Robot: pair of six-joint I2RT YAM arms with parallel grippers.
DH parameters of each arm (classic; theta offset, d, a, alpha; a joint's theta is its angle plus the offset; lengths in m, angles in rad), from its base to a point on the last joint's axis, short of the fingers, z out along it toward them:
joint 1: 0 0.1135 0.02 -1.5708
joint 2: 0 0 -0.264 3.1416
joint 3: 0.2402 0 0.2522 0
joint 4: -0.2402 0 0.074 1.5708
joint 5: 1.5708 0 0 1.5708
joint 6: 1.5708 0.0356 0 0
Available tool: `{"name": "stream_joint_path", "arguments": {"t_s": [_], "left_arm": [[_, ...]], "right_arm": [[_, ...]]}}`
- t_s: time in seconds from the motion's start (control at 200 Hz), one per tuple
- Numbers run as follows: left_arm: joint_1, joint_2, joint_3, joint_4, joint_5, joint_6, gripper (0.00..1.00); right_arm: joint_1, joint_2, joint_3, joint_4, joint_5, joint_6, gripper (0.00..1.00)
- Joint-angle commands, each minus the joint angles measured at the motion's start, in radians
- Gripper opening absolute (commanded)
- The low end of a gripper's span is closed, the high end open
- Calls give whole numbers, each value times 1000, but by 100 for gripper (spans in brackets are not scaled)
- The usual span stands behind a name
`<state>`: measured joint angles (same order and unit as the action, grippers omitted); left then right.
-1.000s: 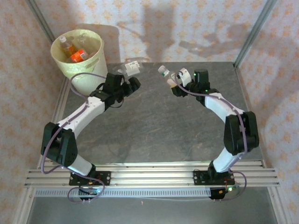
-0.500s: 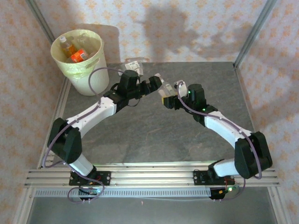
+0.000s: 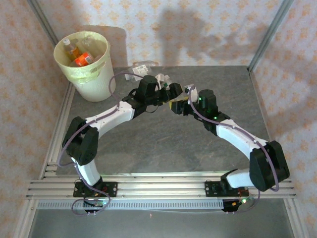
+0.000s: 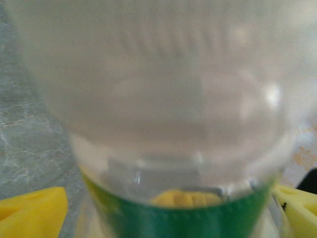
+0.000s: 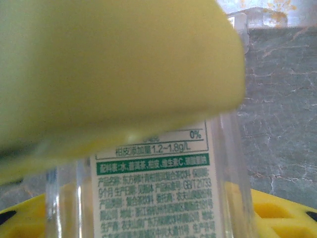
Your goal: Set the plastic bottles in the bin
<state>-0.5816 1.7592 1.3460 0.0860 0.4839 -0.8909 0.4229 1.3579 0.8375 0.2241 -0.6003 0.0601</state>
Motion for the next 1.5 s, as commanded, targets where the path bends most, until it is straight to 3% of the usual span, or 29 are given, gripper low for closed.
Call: {"name": "stream_joint_path", "arguments": {"t_s": [0.0,0.23,0.4,0.53,0.736,0.771,1.001,1.251,1.386,1.496], "left_arm": [[-10,-10,16,4,9,10,91],[-10,-7,19,11,0,23,71],[-9,-13,37,-22,-29,51,60],[-7,-20,47,-48,-53,61,59],[2,-54,27,-53,-110,61,58],[9,-65,23,-56,-120,64,58],[72,-136,54,-134,-166,110,58],[118,-204,116,-243,-257,184,58],[134,-244,186,-352,-373,258,57],[143,-250,312,-524,-590,311,55]], "right_arm": [[4,23,26,90,-12,33,42],[6,20,31,70,-87,-13,47],[5,-1,28,28,-126,-60,68],[5,-18,25,8,-123,-80,79],[5,-56,21,-25,-112,-128,85],[5,-66,22,-38,-101,-144,100],[5,-154,-10,-43,13,-209,99],[6,-206,-36,-8,138,-153,99],[6,-225,-21,-17,123,-127,99],[5,-246,-2,-50,126,-142,99]]}}
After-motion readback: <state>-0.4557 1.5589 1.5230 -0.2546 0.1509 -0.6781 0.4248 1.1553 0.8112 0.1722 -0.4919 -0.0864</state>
